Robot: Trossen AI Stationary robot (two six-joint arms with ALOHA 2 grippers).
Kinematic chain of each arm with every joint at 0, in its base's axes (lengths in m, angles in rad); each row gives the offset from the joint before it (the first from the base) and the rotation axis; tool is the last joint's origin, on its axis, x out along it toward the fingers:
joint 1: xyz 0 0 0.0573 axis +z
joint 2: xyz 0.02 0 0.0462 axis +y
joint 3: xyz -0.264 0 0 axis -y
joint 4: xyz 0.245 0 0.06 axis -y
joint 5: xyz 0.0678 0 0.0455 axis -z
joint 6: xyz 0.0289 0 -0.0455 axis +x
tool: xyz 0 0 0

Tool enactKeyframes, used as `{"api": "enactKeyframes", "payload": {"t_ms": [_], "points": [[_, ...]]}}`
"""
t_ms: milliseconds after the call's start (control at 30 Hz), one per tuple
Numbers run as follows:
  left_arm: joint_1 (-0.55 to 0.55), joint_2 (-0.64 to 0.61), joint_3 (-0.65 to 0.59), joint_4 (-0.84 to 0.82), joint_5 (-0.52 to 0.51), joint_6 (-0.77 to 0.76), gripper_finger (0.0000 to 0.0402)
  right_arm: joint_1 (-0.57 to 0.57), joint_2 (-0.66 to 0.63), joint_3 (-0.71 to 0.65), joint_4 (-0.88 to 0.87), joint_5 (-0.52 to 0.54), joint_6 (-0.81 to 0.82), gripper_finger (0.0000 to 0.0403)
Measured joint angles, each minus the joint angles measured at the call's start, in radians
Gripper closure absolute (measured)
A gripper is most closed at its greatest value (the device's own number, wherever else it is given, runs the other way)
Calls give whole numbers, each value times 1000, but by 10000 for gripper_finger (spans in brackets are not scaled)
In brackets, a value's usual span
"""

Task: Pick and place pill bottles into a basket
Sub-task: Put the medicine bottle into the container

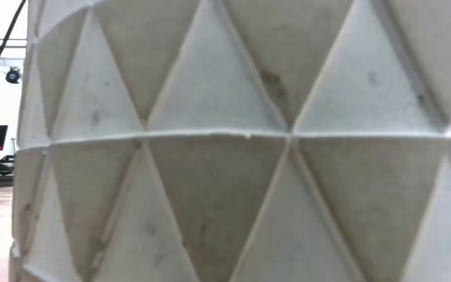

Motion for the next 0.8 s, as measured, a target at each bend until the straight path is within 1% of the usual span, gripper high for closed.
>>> {"api": "enactKeyframes", "payload": {"t_ms": [667,800], "points": [[-2,0,0,2,3,-2,144,0,0,0,0,1,-11,335],[-2,24,0,7,3,1,144,0,0,0,0,5,-14,335]]}}
